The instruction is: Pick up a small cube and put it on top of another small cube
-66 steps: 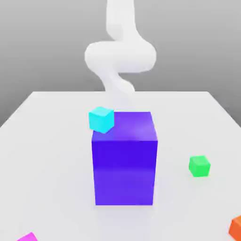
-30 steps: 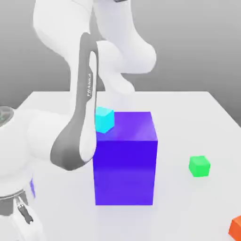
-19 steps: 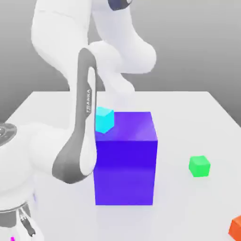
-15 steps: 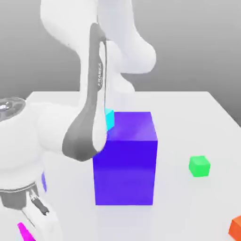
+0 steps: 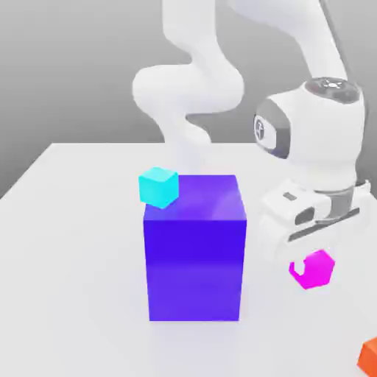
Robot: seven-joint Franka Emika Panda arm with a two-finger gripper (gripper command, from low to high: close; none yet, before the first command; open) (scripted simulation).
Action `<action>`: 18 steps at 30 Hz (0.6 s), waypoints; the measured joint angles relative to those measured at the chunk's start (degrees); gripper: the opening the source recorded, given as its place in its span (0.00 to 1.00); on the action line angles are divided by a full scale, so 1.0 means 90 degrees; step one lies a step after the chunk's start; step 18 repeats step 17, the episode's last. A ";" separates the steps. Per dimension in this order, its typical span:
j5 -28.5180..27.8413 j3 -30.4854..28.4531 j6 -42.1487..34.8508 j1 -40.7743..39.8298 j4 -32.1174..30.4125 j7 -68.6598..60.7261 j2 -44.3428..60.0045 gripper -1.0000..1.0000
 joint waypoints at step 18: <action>-0.2673 0.0523 0.1446 0.0129 -0.0864 0.0816 0.0848 0.00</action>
